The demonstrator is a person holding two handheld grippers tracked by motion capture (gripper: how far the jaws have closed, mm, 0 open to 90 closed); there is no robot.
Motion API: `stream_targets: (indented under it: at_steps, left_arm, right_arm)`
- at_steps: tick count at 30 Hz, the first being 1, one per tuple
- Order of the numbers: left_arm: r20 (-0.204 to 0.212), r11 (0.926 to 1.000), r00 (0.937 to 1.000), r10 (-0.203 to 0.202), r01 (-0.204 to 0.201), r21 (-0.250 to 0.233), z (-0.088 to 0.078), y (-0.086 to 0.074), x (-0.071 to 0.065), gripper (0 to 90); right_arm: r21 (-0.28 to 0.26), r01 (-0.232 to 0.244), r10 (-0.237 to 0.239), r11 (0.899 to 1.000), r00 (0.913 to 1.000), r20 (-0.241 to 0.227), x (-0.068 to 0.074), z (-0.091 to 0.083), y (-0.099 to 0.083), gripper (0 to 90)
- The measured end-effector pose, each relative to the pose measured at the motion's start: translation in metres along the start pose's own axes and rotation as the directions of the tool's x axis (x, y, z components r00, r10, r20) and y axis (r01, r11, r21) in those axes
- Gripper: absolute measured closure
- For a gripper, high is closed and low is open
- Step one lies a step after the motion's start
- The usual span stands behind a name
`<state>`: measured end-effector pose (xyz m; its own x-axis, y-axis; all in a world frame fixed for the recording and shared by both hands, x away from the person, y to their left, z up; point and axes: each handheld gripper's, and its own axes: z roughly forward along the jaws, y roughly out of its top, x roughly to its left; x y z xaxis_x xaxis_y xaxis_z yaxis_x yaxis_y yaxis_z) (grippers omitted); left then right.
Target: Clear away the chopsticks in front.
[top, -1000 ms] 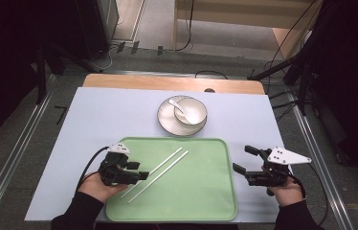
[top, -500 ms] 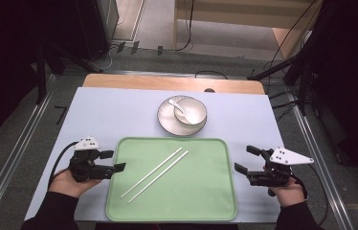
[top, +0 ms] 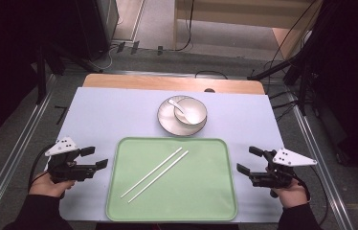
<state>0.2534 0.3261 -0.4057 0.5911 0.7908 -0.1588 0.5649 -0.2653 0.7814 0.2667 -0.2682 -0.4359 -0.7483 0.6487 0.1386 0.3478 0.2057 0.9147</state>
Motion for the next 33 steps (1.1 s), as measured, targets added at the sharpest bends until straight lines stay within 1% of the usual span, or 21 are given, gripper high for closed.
stream_targets:
  at_steps: [1,2,3,4,6,9,11,12,16,20,24,26,33]
  left_arm:
    - [-0.003,1.0000,1.0000,-0.004,0.004,-0.006,-0.001,-0.001,0.001,26.9]
    - [0.011,0.9999,0.9999,-0.006,0.006,-0.010,-0.002,-0.002,0.003,25.6]
    - [0.028,0.9999,0.9996,0.003,-0.002,-0.016,-0.004,-0.003,0.005,23.2]
    - [0.027,0.9998,0.9996,0.009,-0.008,-0.019,-0.005,-0.004,0.007,22.4]
    - [0.011,0.9997,0.9999,0.006,-0.006,-0.025,-0.007,-0.006,0.010,22.7]
    - [-0.007,0.9994,0.9999,-0.007,0.007,-0.033,-0.008,-0.007,0.013,22.8]
    - [-0.009,0.9993,1.0000,-0.001,0.001,-0.039,-0.008,-0.007,0.014,22.9]
    - [-0.017,0.9991,0.9998,0.003,-0.004,-0.043,-0.008,-0.007,0.015,22.8]
    - [-0.023,0.9985,0.9997,0.011,-0.013,-0.053,-0.007,-0.007,0.015,22.9]
    - [-0.016,0.9985,0.9995,0.027,-0.028,-0.046,-0.004,-0.007,0.013,22.8]
    - [-0.015,0.9986,0.9995,0.028,-0.029,-0.045,-0.004,-0.007,0.014,22.8]
    - [-0.021,0.9988,0.9995,0.024,-0.025,-0.042,-0.004,-0.007,0.014,22.8]
    - [-0.013,0.9987,0.9996,0.026,-0.027,-0.045,-0.004,-0.007,0.013,22.8]
  right_arm:
    - [-0.003,-0.002,0.002,1.000,1.0000,0.001,0.000,-0.001,0.000,18.3]
    - [-0.004,-0.003,0.003,1.000,1.0000,0.005,-0.001,-0.002,-0.001,18.3]
    - [-0.005,-0.004,0.004,1.000,1.0000,0.004,-0.001,-0.003,-0.001,18.3]
    - [-0.005,-0.006,0.007,1.000,1.0000,0.007,-0.002,-0.004,-0.001,18.3]
    - [-0.007,-0.008,0.008,1.000,0.9999,0.008,-0.003,-0.005,-0.002,18.3]
    - [-0.015,-0.008,0.008,1.000,0.9999,0.009,-0.003,-0.006,-0.002,18.3]
    - [-0.015,-0.006,0.006,1.000,1.0000,0.006,-0.003,-0.007,-0.003,18.3]
    - [-0.016,-0.007,0.007,1.000,1.0000,0.005,-0.003,-0.007,-0.003,18.3]
    - [-0.013,-0.004,0.004,1.000,1.0000,0.002,-0.002,-0.007,-0.003,18.3]
    - [-0.006,0.002,-0.002,1.000,1.0000,-0.001,-0.002,-0.006,-0.003,18.3]
    - [-0.004,-0.001,0.001,1.000,1.0000,0.000,-0.002,-0.006,-0.003,18.3]
    - [-0.003,-0.001,0.001,1.000,1.0000,0.001,-0.002,-0.006,-0.003,18.3]
    - [-0.004,0.000,0.000,1.000,1.0000,0.000,-0.002,-0.006,-0.003,18.3]
